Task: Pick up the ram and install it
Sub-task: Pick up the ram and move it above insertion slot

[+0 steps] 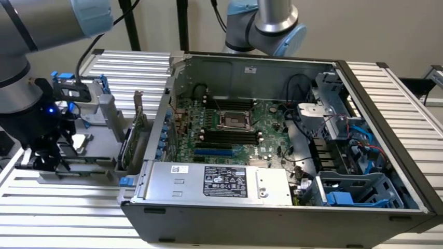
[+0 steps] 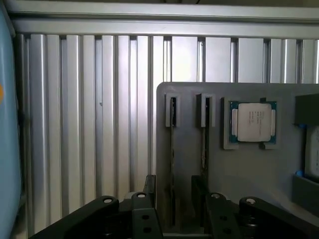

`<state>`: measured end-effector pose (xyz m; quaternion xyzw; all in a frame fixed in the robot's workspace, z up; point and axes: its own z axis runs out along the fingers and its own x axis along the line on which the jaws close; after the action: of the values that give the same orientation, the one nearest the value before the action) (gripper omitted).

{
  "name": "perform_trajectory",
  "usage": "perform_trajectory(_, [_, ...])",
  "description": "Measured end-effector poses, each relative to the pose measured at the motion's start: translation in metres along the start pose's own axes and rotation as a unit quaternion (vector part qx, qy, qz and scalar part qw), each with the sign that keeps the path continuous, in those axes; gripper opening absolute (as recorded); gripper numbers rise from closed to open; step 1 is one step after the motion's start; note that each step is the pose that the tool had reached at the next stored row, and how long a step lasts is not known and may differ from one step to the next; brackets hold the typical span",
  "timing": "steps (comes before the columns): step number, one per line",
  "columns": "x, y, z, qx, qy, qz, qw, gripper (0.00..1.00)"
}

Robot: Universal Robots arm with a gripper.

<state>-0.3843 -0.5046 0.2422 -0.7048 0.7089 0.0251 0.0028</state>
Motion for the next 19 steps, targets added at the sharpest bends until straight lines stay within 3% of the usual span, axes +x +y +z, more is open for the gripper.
perform_trajectory(6, [0.002, -0.0002, 0.0083, 0.0009, -0.0068, -0.004, 1.0, 0.42])
perform_trajectory(13, [0.005, -0.0006, 0.0177, 0.0018, -0.019, -0.009, 0.9998, 0.42])
perform_trajectory(19, [0.007, -0.0009, 0.0286, 0.0015, -0.0214, -0.014, 0.9997, 0.42])
